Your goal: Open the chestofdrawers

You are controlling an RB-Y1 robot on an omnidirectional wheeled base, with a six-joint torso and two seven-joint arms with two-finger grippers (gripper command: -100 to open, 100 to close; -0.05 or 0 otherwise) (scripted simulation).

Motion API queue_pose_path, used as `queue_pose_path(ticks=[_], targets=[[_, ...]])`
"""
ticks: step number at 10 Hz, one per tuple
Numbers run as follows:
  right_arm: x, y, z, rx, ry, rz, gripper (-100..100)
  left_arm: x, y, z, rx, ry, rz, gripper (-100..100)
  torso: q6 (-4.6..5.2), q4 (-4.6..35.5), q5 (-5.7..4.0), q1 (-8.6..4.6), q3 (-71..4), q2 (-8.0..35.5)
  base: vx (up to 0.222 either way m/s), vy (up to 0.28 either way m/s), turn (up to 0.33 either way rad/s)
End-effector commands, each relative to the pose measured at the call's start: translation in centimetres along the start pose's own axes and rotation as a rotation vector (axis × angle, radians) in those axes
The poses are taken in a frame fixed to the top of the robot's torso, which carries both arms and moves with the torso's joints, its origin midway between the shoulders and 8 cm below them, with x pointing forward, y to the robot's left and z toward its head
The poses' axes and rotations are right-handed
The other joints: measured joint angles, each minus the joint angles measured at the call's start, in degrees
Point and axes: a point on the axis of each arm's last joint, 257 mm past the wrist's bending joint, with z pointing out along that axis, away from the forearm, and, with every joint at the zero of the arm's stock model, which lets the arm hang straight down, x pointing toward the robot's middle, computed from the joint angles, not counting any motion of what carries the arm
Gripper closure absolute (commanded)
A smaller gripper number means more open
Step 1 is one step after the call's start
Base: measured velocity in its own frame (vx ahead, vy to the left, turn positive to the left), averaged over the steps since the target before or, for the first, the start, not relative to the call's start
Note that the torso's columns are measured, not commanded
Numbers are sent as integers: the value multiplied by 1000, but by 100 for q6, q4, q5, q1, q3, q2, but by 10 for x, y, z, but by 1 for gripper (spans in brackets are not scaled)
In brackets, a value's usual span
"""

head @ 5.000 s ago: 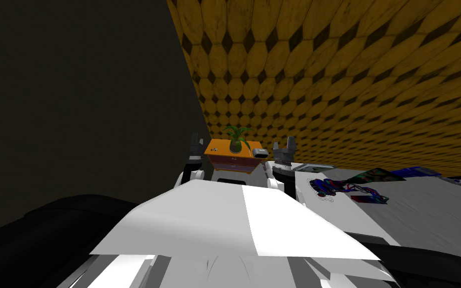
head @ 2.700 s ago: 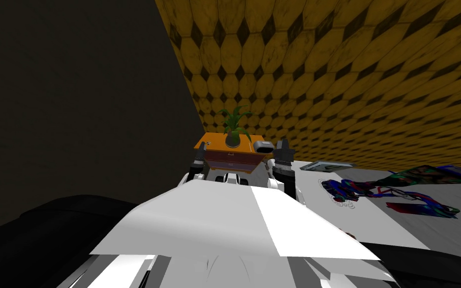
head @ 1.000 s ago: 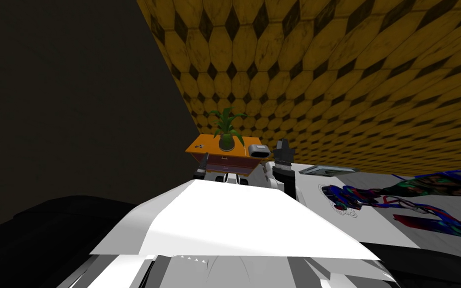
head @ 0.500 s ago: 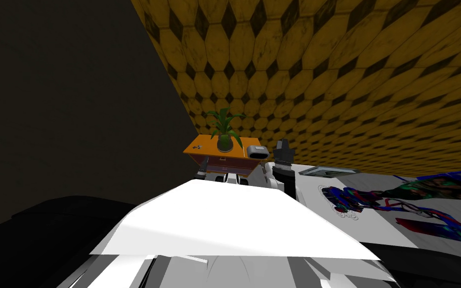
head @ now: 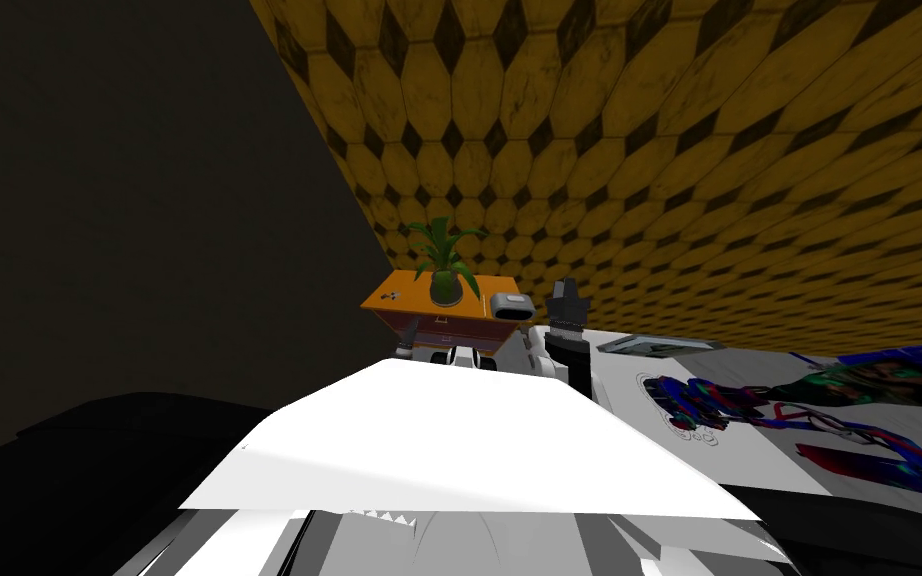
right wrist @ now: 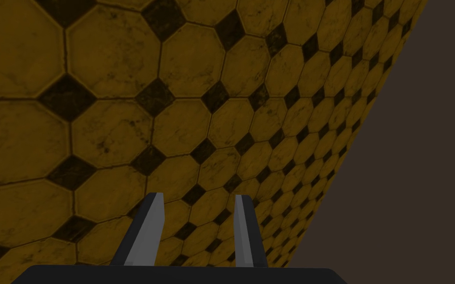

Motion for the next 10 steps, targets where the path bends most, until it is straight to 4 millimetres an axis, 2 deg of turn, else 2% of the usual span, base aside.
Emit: queue_pose_path(ticks=[1, 10], targets=[[0, 0, 0, 0, 0, 0, 0, 8, 9, -12, -14, 5, 1, -100, 0, -1, -1, -2, -1, 0, 32, -37, 2], [0, 0, 0, 0, 0, 0, 0, 39, 36, -55, -81, 17, -20, -100, 0, 0, 0, 2, -1, 0, 34, -40, 3]])
